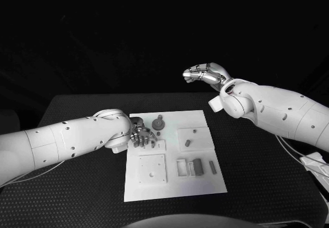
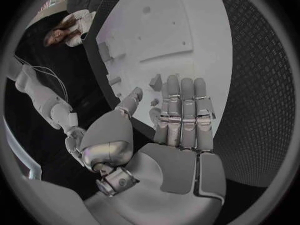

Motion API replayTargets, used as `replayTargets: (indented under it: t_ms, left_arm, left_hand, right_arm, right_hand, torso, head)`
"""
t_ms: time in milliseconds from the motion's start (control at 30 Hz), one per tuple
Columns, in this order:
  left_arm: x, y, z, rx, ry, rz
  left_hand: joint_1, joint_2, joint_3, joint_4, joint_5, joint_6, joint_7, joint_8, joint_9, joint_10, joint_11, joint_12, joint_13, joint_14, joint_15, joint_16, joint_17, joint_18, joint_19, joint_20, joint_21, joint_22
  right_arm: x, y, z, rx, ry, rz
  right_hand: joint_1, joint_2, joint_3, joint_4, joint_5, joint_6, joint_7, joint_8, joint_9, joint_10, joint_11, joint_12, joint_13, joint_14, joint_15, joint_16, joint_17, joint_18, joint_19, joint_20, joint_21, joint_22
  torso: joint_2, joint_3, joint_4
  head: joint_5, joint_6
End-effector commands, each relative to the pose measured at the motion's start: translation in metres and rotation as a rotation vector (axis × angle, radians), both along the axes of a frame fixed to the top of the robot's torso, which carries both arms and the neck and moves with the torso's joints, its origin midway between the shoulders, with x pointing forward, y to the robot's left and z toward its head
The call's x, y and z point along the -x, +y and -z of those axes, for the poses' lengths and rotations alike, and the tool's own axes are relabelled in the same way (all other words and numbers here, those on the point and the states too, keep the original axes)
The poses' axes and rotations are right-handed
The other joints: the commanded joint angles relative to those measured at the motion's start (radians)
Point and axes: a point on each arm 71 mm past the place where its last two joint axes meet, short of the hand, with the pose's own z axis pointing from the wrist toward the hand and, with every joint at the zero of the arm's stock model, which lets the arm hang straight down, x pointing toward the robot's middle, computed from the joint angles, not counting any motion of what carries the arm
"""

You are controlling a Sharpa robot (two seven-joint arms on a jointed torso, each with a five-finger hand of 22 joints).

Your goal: Assemble the parts on the task board

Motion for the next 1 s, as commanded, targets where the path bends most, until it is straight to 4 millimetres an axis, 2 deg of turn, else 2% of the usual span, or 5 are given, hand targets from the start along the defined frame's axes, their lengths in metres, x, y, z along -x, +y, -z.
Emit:
replayTargets:
  t_ms: [33,333,533,667,1000]
  left_arm:
    - [-0.002,-0.002,-0.007,0.014,0.043,0.027]
    - [-0.010,-0.008,-0.017,-0.001,0.104,0.067]
    - [-0.012,-0.015,-0.014,-0.038,0.162,0.102]
    - [-0.016,-0.018,-0.012,-0.058,0.186,0.112]
    - [-0.023,-0.022,-0.011,-0.080,0.175,0.095]
  left_hand:
    - [0.008,0.022,-0.008,-0.014,-0.001,-0.059,0.024,-0.033,-0.015,-0.007,-0.003,0.020,0.014,-0.007,-0.002,0.013,0.003,-0.001,0.005,-0.001,-0.002,0.006]
    - [0.016,0.063,-0.031,-0.011,0.006,-0.100,0.032,-0.046,-0.021,-0.042,-0.001,0.123,0.097,0.010,-0.022,0.089,0.016,0.004,0.047,-0.018,0.012,0.041]
    - [0.022,0.106,-0.048,-0.017,0.127,-0.103,0.013,0.022,0.035,-0.090,-0.020,0.327,0.256,0.026,-0.071,0.266,0.066,0.002,0.118,-0.061,0.071,0.120]
    - [0.028,0.137,-0.050,-0.033,0.190,-0.103,0.001,0.069,0.093,-0.112,-0.032,0.418,0.318,0.024,-0.094,0.354,0.081,-0.003,0.142,-0.081,0.102,0.161]
    - [0.019,0.131,-0.047,-0.036,0.186,-0.126,0.002,0.088,0.142,-0.140,-0.033,0.479,0.347,0.012,-0.113,0.430,0.070,-0.010,0.154,-0.102,0.135,0.173]
  right_arm:
    - [0.000,0.001,0.000,-0.003,0.003,-0.017]
    - [0.000,0.002,0.001,-0.003,0.004,-0.017]
    - [0.000,0.001,0.001,-0.002,0.005,-0.015]
    - [0.000,0.002,0.001,-0.002,0.005,-0.016]
    - [0.000,0.002,0.001,-0.002,0.005,-0.017]
  right_hand:
    - [-0.009,-0.003,-0.002,0.006,0.000,-0.006,0.059,0.003,-0.002,0.009,0.000,-0.006,-0.001,-0.008,-0.001,-0.006,-0.001,-0.018,-0.007,-0.001,-0.006,0.001]
    - [-0.008,-0.003,-0.002,0.006,0.000,-0.006,0.059,0.003,-0.002,0.009,0.000,-0.006,-0.002,-0.008,-0.001,-0.006,-0.001,-0.018,-0.007,-0.001,-0.006,0.002]
    - [-0.008,-0.003,-0.002,0.006,0.000,-0.006,0.059,0.003,-0.002,0.009,0.000,-0.006,-0.002,-0.008,-0.001,-0.006,-0.001,-0.018,-0.007,-0.001,-0.007,0.002]
    - [-0.008,-0.003,-0.002,0.006,0.000,-0.006,0.059,0.004,-0.002,0.009,0.000,-0.006,-0.003,-0.009,-0.001,-0.006,-0.001,-0.018,-0.007,-0.001,-0.007,0.003]
    - [-0.008,-0.003,-0.002,0.006,0.000,-0.006,0.059,0.004,-0.002,0.010,0.000,-0.005,-0.003,-0.009,0.000,-0.006,-0.001,-0.018,-0.007,-0.001,-0.007,0.003]
  torso:
    - [0.000,0.0006,-0.0012]
    - [0.000,0.0011,-0.0007]
    - [0.001,0.0006,-0.0002]
    - [0.000,0.0005,0.0003]
    - [0.001,0.0004,-0.0012]
  head:
    - [0.000,0.002]
    - [-0.001,0.002]
    - [-0.002,0.000]
    - [-0.002,-0.001]
    - [-0.003,-0.002]
